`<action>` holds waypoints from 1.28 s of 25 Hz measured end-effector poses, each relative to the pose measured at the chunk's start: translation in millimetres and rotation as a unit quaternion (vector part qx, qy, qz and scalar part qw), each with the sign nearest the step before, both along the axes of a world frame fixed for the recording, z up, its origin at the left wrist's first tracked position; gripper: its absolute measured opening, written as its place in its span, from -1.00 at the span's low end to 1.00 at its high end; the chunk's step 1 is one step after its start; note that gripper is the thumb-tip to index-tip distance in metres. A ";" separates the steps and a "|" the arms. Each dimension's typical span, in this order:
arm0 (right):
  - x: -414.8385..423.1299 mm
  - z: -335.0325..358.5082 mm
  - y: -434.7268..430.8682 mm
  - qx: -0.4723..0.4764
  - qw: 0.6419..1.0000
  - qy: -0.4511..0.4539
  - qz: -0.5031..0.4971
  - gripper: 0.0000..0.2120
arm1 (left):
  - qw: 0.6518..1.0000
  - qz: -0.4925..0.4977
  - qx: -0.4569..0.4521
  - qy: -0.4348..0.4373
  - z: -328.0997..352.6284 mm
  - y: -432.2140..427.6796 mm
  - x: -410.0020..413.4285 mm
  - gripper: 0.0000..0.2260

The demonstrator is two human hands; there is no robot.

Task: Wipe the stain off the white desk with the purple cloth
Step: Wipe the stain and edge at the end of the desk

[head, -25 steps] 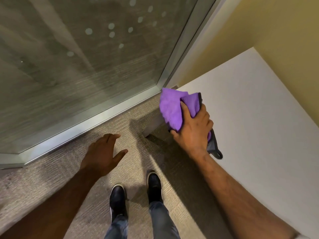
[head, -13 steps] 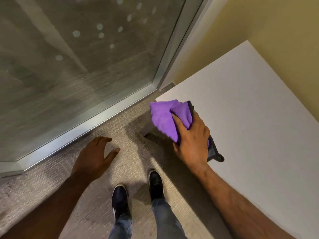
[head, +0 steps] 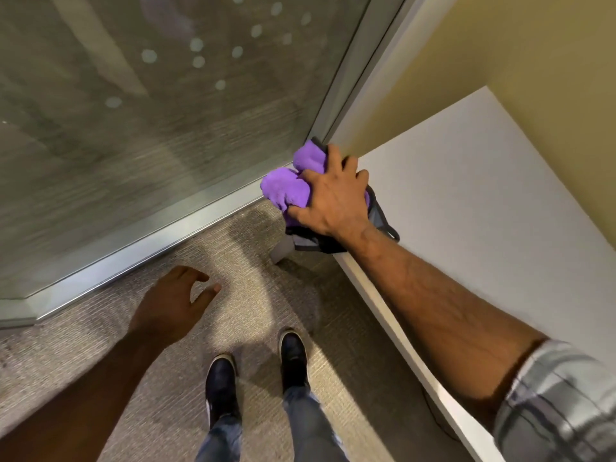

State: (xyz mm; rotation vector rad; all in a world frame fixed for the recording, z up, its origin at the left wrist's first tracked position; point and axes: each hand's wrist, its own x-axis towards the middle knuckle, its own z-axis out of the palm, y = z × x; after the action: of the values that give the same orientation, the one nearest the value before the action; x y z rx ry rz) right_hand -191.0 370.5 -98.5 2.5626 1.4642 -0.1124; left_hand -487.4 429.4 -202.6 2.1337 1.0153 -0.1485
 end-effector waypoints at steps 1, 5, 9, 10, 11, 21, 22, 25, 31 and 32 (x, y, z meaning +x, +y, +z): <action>4.2 3.3 6.4 -0.022 1.000 -0.002 0.018 -0.30 | 1.000 -0.004 -0.001 0.004 -2.7 -1.4 -1.2 -0.49; 21.8 11.3 28.2 -0.097 0.994 0.017 0.055 -0.29 | 1.000 -0.007 0.000 0.008 -9.1 -5.8 -3.0 -0.52; 43.4 8.9 48.1 -0.127 0.988 0.079 0.036 -0.35 | 1.000 0.007 -0.005 0.014 -10.3 -9.7 -6.9 -0.53; 55.6 7.8 49.0 -0.113 0.990 0.085 0.017 -0.33 | 1.000 0.005 -0.009 0.014 -10.4 -9.9 -8.6 -0.52; 71.0 7.1 48.4 -0.091 0.992 0.085 -0.003 -0.33 | 1.000 0.005 -0.011 0.015 -10.9 -10.1 -11.0 -0.52; 141.8 13.9 45.9 -0.146 0.986 0.081 -0.014 -0.36 | 0.998 0.046 -0.040 -0.004 -19.8 -21.9 8.2 -0.53; 129.0 14.9 50.1 -0.178 0.980 0.088 0.012 -0.34 | 0.998 0.045 -0.040 -0.007 -18.8 -23.4 14.6 -0.54; 83.5 17.1 57.7 -0.219 0.966 0.108 0.083 -0.24 | 0.999 0.046 -0.022 -0.001 -12.0 -24.5 28.0 -0.55; 23.6 20.8 30.8 -0.146 0.969 0.089 0.176 -0.17 | 0.999 0.044 0.010 -0.002 11.6 -23.2 43.0 -0.57; 15.9 15.3 18.4 -0.106 0.974 0.076 0.188 -0.22 | 0.999 0.043 0.018 -0.002 13.6 -22.5 42.5 -0.58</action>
State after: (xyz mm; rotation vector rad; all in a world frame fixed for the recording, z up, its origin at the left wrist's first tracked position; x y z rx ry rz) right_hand -175.1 388.9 -83.1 2.1105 1.8526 -0.3927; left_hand -444.9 407.0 -189.0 2.1175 1.1134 -0.0839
